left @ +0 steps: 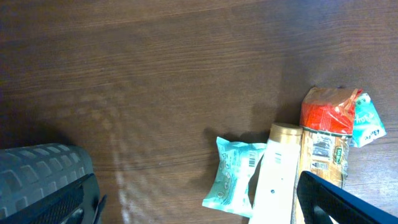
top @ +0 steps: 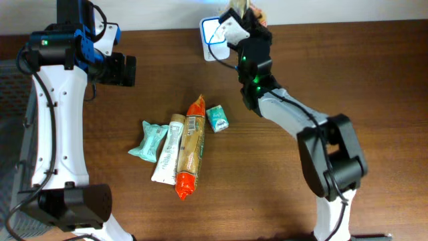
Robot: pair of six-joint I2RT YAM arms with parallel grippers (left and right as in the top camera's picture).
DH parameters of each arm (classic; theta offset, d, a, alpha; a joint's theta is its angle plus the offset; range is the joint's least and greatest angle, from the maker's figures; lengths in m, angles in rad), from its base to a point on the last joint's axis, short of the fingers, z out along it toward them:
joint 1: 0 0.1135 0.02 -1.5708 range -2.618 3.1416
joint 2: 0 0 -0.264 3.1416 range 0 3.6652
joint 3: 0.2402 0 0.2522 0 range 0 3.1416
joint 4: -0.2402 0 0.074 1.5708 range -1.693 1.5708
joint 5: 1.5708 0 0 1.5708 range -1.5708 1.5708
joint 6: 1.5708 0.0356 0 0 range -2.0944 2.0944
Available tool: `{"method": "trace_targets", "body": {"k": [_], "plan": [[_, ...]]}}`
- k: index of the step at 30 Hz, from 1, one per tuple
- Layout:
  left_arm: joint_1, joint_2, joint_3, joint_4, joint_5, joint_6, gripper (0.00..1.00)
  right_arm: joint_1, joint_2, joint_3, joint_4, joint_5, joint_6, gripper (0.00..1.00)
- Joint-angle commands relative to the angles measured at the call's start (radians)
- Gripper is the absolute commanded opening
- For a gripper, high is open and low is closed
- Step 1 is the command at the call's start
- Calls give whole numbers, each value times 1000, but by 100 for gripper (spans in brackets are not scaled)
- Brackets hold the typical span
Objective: Scan the item barcode
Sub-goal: 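Lift the yellow bag and hold its barcode over the scanner, then move the yellow bag right and drop it on the table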
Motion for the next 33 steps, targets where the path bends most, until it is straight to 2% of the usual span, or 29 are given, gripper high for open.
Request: {"method": "trace_targets", "body": {"k": [1, 2, 5, 7, 11, 22, 25, 27, 29, 32, 33], "plan": [[3, -5, 6, 1, -3, 20, 99, 2, 60, 47, 66, -94, -137, 4], [3, -5, 6, 1, -3, 20, 99, 1, 77, 72, 66, -105, -137, 4], [2, -5, 6, 1, -3, 20, 99, 1, 220, 311, 35, -138, -216, 4], [2, -5, 6, 0, -3, 20, 99, 0, 261, 367, -11, -181, -224, 4], [2, -5, 6, -1, -3, 20, 99, -12, 298, 367, -11, -226, -348, 4], [2, -5, 6, -1, -3, 20, 99, -27, 323, 365, -11, -279, -373, 4], [2, -5, 6, -2, -3, 20, 99, -28, 257, 351, -40, -280, -368, 4], [3, -5, 6, -1, -3, 20, 99, -32, 115, 348, -191, -248, -175, 4], [3, -5, 6, -1, -3, 20, 99, -40, -95, 348, -498, -231, 106, 4], [3, -5, 6, -1, -3, 20, 99, -99, -383, 348, -1017, -314, 774, 4], [3, -5, 6, -1, -3, 20, 99, -174, -477, 348, -1238, -359, 1003, 4]]}}
